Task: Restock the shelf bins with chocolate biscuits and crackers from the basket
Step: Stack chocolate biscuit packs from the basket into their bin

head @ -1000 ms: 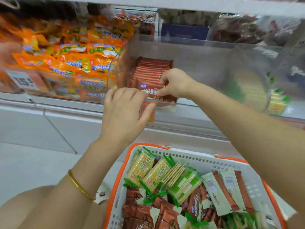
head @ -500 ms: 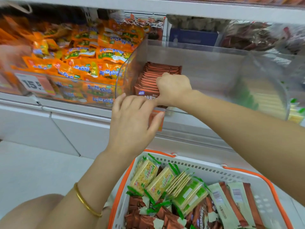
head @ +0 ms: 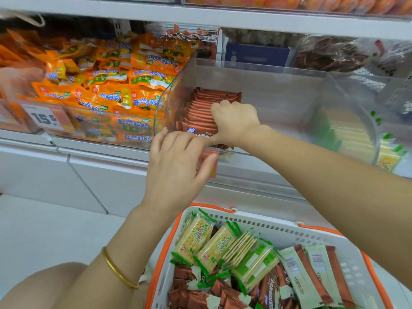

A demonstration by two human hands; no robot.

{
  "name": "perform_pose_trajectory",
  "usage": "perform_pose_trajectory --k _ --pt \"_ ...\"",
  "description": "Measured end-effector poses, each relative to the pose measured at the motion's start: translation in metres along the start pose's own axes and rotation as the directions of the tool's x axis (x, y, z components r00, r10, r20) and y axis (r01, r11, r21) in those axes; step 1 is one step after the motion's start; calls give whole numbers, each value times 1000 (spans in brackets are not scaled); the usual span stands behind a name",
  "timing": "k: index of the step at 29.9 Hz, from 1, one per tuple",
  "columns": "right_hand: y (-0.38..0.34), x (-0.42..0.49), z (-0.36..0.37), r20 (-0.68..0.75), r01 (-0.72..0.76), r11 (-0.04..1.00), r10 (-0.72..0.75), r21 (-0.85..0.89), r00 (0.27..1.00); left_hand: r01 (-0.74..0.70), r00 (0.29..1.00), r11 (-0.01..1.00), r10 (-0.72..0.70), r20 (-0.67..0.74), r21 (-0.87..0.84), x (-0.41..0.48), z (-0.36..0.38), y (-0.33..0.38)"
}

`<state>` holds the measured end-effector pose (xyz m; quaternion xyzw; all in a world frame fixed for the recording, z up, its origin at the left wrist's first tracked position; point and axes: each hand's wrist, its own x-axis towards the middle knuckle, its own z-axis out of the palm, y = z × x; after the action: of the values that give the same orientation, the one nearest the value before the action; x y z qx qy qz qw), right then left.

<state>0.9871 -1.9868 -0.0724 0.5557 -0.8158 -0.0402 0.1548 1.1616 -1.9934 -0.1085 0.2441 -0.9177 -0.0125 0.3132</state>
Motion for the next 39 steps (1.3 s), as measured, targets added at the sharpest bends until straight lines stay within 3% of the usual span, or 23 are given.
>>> perform_pose_trajectory --k 5,9,11,13,14,16,18,20,24,27,30,34,37,39 --pt "8 -12 -13 -19 -41 997 42 71 999 -59 993 998 57 -106 -17 -5 -8 3" --pt "13 -61 -51 -126 -116 930 169 349 977 -117 963 993 112 -247 -8 -30 -21 22" --pt "12 -105 -62 -232 -69 845 223 531 947 -136 983 988 127 -130 -68 -52 -17 30" --pt "6 -150 -52 -286 8 753 240 658 928 -132 979 987 145 144 -94 -75 -5 37" --pt "3 -169 -35 -231 -3 723 225 691 947 -119 937 989 141 321 -88 -87 3 40" --pt "-4 -198 14 60 -136 727 130 673 990 -112 792 993 107 602 -29 -104 20 44" --pt "-9 -221 73 401 -247 786 -1 567 916 -139 689 990 98 718 -2 -113 33 46" --pt "-17 -244 117 587 -267 807 -118 527 801 -121 635 993 75 769 4 -117 41 49" --pt "-49 -282 156 709 -195 869 -220 455 670 -142 590 990 74 804 14 -120 50 57" --pt "-70 -293 168 677 -110 932 -167 345 717 -149 590 989 103 801 -17 -118 52 64" --pt "-70 -295 177 651 -172 910 -129 377 748 -147 583 989 111 805 -31 -116 54 68" --pt "-52 -285 174 699 -385 718 -196 580 688 -85 544 995 96 833 -59 -113 59 64" --pt "-23 -271 152 693 -569 457 -163 684 702 71 513 993 49 857 -99 -110 61 59" --pt "-3 -261 129 679 -648 220 -110 729 726 228 471 965 8 882 -130 -106 58 57"
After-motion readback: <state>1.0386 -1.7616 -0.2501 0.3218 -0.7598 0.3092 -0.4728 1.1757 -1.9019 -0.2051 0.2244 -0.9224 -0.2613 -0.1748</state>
